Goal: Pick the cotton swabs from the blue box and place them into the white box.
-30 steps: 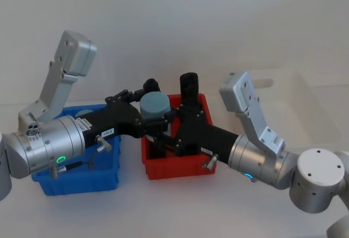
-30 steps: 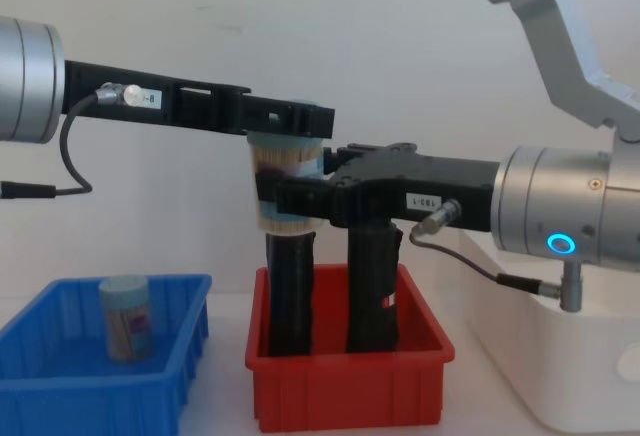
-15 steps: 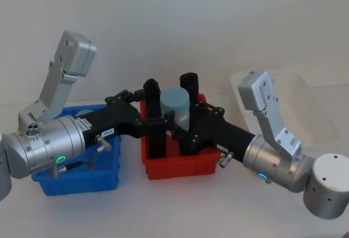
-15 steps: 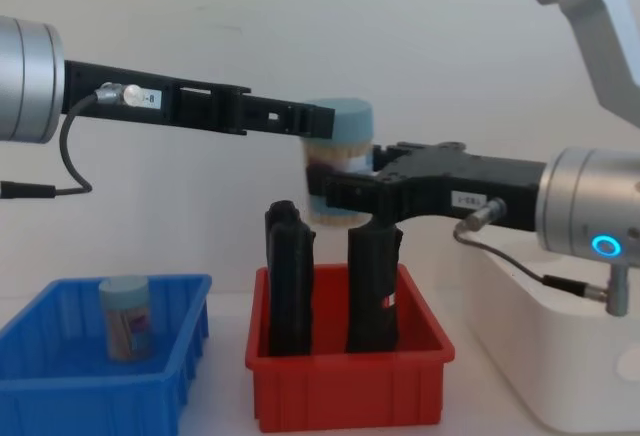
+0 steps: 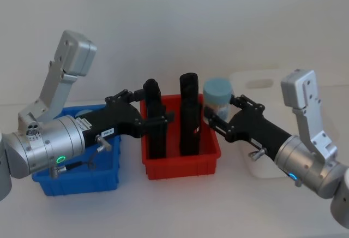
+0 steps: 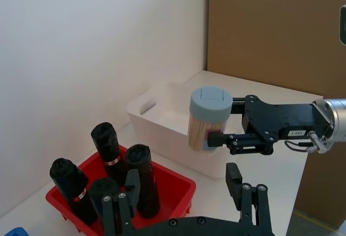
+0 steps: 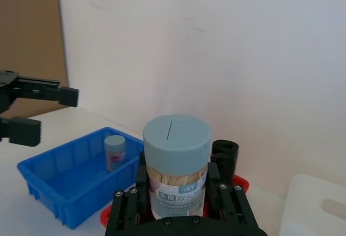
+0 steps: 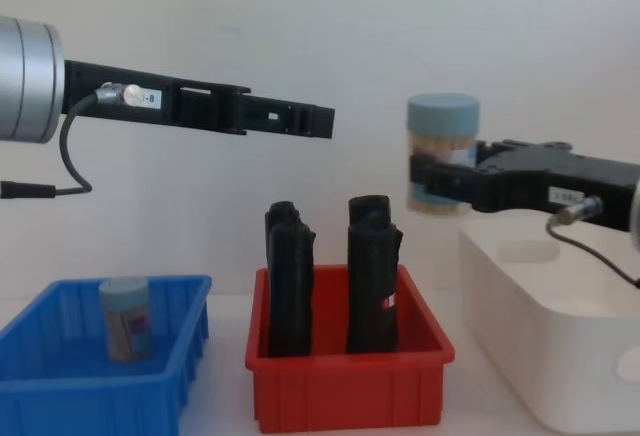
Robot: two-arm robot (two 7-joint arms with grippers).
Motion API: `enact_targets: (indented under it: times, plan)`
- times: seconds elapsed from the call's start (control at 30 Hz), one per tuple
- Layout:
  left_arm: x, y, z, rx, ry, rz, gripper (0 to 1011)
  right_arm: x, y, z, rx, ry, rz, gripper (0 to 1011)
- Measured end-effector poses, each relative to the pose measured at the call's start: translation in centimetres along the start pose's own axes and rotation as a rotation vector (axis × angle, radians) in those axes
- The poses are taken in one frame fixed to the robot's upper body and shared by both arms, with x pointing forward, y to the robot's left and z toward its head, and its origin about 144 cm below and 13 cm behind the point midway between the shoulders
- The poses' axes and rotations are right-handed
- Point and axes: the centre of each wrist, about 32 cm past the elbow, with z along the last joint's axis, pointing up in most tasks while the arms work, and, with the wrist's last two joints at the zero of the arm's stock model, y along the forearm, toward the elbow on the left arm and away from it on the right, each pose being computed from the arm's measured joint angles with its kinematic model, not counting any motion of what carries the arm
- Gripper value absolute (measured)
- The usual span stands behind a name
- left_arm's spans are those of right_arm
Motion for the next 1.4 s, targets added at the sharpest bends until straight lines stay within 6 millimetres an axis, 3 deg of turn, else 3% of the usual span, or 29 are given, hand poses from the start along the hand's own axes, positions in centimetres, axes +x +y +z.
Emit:
enact_targets:
  times: [0.4,0.67,1.4]
  plan:
    - [0.0,0.0,0.0,0.0,0.0,0.0,1004,1.7,-2.5,-0.7,-0.016,0.014,-0.203,636]
    - [0.0,0.0,0.0,0.0,0.0,0.0,1004,2.8,-3.1,-1.3,-0.063,0.028,-0.324,636]
    - [0.0,0.0,0.0,0.0,0.0,0.0,1004,6.0,-1.2,-4.3,-0.233,0.083,-0.506,636]
